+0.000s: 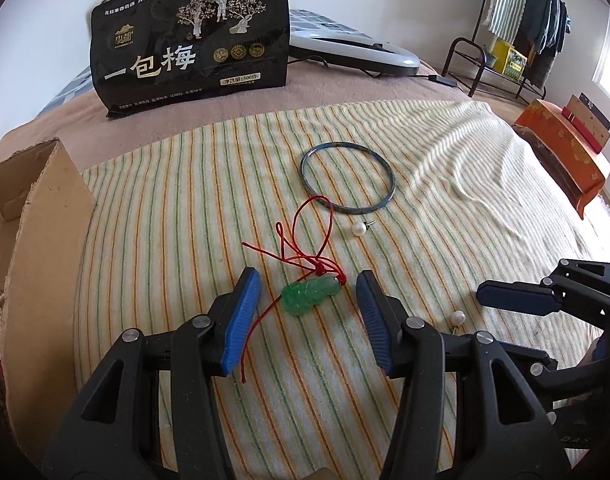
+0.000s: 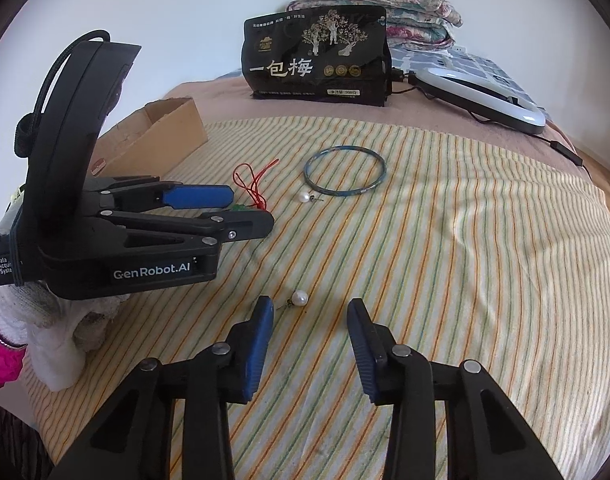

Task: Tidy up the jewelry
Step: 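Move the left tool to the green jade pendant while the right tool approaches the pearl bead, then close the left tool on the jade pendant while the right tool grasps the pearl bead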

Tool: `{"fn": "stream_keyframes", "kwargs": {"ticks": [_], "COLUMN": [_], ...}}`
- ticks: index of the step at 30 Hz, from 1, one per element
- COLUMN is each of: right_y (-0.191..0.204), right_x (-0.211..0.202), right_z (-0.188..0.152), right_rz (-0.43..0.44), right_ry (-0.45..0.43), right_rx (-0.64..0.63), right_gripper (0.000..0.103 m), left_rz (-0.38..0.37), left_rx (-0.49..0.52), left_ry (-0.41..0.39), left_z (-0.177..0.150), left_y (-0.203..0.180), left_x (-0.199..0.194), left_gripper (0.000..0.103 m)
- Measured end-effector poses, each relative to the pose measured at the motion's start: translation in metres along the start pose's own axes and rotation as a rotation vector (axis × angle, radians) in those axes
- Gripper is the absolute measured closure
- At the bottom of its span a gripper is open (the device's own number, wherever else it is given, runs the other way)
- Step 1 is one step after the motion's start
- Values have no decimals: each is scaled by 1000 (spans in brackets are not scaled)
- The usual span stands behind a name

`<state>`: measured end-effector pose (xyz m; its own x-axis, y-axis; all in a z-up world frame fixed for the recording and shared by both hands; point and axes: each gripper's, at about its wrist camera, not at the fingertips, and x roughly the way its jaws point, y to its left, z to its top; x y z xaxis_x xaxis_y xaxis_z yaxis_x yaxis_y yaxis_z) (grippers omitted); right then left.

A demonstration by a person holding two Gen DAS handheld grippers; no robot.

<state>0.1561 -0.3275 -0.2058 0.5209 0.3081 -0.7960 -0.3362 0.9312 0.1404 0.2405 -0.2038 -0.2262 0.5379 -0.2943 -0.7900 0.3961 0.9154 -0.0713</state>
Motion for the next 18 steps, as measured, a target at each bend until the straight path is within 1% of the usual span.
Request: {"fn": "stream_keyframes", "kwargs": {"ticks": [1,4,6,11,13,18], "right_y": [0,2,3,8,10,11], "right_x": [1,3,4,8,9,11], "right_z": [1,3,5,6,7,7], "right_rz": [0,-2,-2,-3,4,-3], "right_ry": [1,1,1,3,4,11], "right_rx": [-2,-10,-15,-34,-42,-43], "right_gripper": [65,66,68,74,83,93], "left_rz": [2,15,19,18,17,10], "left_rx": [2,-8,-15,-10,-10,-14], "left_ry": [-1,-2,-4,-11,-11,-14], "left_z": [0,0,1,0,0,0], "left_y": [0,2,3,3,3,4], "left_x": [1,2,2,1,1,0], "left_gripper": [54,67,73,75,75,77]}}
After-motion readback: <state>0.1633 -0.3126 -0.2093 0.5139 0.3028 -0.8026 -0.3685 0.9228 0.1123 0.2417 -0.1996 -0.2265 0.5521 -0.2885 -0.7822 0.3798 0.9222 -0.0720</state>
